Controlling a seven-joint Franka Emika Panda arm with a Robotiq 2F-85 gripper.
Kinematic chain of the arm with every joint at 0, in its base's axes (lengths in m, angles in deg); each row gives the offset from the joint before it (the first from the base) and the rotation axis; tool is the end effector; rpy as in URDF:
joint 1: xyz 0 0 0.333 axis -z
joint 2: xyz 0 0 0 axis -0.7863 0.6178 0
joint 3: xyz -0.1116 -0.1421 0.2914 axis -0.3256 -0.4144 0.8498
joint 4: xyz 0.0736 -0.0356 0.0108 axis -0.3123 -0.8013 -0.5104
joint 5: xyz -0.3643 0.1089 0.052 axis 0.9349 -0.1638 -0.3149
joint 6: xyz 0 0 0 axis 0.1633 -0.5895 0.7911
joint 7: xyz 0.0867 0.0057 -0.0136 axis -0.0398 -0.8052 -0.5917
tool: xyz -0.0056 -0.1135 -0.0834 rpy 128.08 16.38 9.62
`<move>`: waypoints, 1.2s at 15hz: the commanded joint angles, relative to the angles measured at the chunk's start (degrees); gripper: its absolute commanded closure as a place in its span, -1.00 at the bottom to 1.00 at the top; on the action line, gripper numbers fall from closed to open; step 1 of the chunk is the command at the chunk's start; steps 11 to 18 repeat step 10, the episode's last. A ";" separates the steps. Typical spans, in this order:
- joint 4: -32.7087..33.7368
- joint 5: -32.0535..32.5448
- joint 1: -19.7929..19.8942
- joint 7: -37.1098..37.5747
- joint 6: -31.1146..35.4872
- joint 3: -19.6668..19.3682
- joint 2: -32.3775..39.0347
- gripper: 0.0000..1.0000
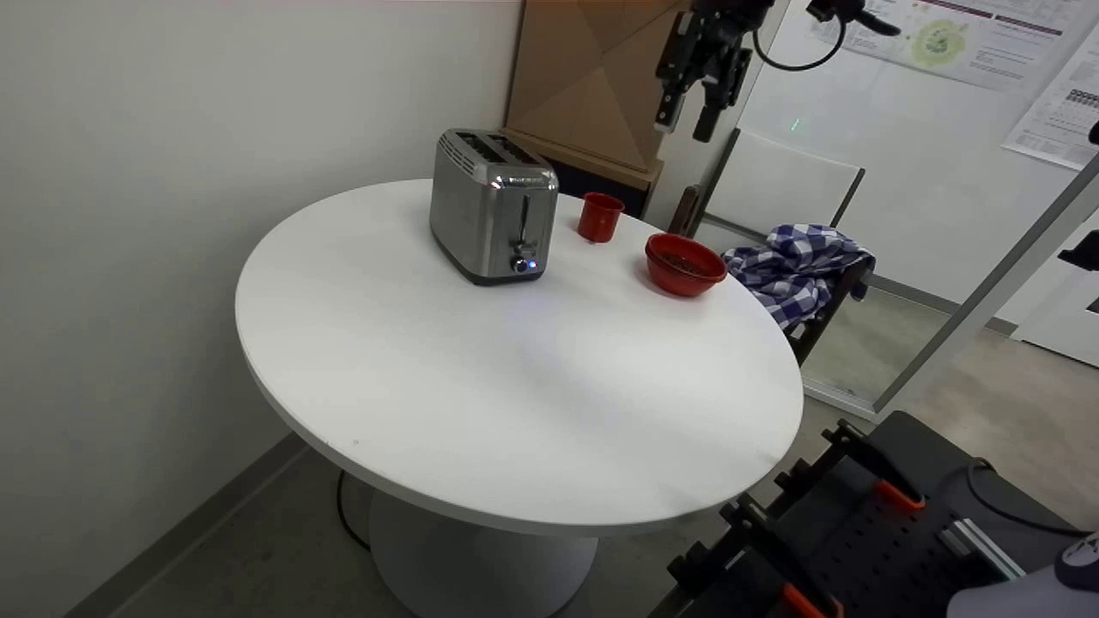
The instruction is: Push down the switch on the toaster
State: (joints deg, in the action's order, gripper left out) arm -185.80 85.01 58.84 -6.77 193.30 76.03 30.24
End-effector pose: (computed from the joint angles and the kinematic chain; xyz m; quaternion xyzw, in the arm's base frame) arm 0.5018 -0.0519 0.3858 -0.9965 -0.0655 0.0361 0.0371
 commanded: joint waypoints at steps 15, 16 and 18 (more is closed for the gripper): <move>-5.22 1.83 -2.11 0.26 -2.26 -2.60 -8.60 -1.00; -5.22 1.83 -2.11 0.26 -2.26 -2.60 -8.60 -1.00; -5.22 1.83 -2.11 0.26 -2.26 -2.60 -8.60 -1.00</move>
